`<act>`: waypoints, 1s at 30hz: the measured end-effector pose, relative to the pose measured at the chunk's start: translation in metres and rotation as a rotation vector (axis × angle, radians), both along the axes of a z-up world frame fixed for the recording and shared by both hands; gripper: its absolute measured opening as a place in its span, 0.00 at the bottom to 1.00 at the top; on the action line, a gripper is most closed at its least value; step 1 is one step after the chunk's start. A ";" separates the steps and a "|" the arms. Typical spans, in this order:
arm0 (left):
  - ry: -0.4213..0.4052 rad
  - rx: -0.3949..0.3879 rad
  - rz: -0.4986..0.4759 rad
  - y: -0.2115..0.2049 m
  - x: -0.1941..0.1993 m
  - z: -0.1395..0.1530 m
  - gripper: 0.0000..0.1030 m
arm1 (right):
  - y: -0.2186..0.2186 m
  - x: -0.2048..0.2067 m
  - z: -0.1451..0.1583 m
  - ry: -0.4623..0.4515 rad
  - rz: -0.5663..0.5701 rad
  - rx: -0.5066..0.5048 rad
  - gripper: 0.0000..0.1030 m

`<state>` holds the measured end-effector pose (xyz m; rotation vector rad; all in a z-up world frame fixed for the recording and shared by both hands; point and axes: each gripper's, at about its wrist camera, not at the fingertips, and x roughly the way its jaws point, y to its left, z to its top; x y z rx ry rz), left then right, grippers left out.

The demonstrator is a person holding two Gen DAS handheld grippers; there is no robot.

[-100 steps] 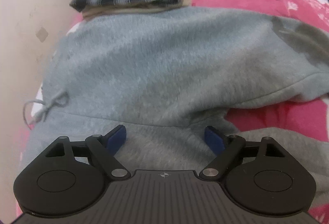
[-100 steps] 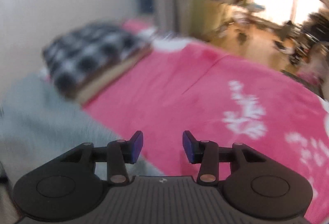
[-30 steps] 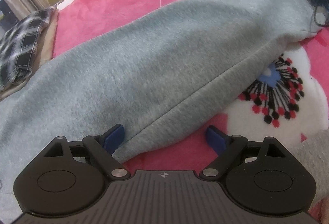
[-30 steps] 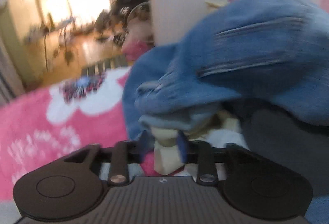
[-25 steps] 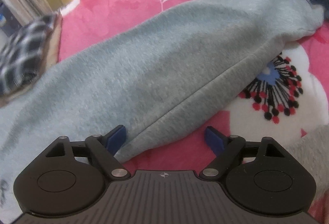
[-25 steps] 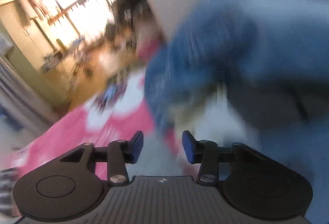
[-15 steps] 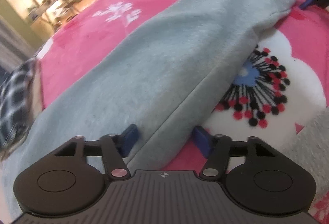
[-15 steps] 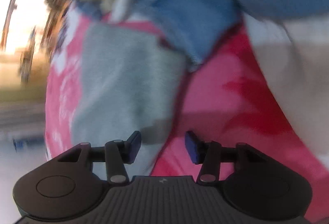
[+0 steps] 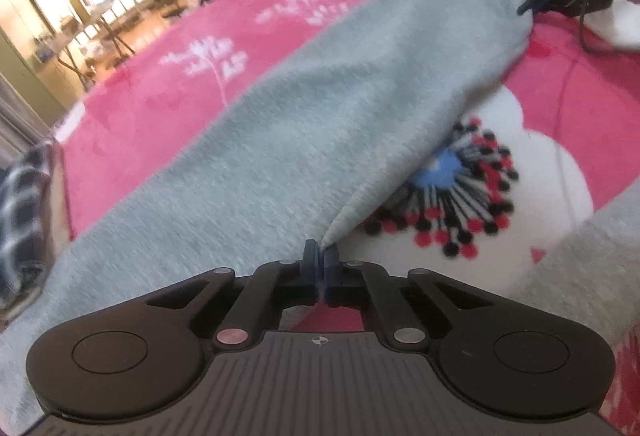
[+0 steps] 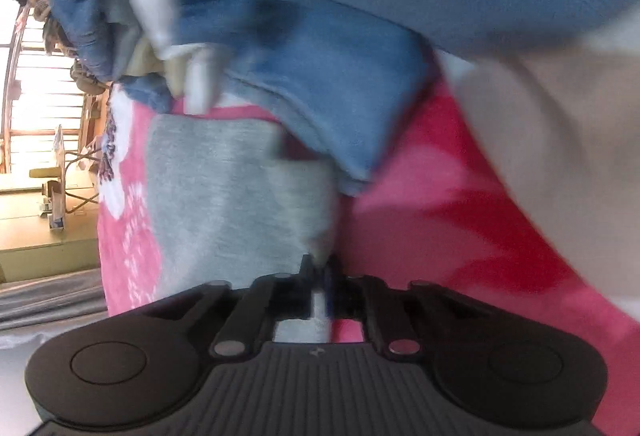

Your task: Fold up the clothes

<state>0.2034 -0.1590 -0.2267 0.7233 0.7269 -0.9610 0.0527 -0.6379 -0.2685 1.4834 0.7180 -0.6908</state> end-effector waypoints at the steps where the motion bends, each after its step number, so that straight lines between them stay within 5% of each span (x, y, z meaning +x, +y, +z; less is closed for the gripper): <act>1: -0.012 -0.037 0.028 0.003 0.006 0.011 0.00 | -0.001 0.017 0.019 -0.047 0.026 -0.033 0.05; 7: -0.117 -0.195 0.102 0.020 0.025 0.080 0.00 | 0.000 0.115 0.193 -0.358 0.227 -0.330 0.05; 11: -0.174 -0.177 0.023 0.020 0.005 0.084 0.00 | 0.015 0.093 0.235 -0.382 0.253 -0.441 0.05; 16: -0.140 -0.090 -0.065 0.017 -0.019 0.045 0.00 | 0.011 0.017 0.163 -0.212 0.119 -0.354 0.05; 20: -0.044 -0.005 -0.130 0.011 -0.030 0.003 0.00 | 0.014 -0.044 0.062 -0.019 -0.026 -0.247 0.05; 23: 0.000 0.078 -0.161 0.008 -0.035 -0.023 0.01 | 0.029 -0.071 0.001 0.107 -0.022 -0.206 0.05; 26: 0.031 0.109 -0.160 0.008 -0.032 -0.029 0.06 | 0.030 -0.073 -0.008 0.126 0.009 -0.233 0.11; 29: 0.082 0.096 -0.117 0.014 -0.023 -0.022 0.15 | 0.026 -0.058 0.024 0.224 0.119 -0.386 0.33; 30: 0.100 0.080 -0.092 0.017 -0.020 -0.018 0.17 | 0.027 -0.050 0.039 0.239 0.173 -0.451 0.33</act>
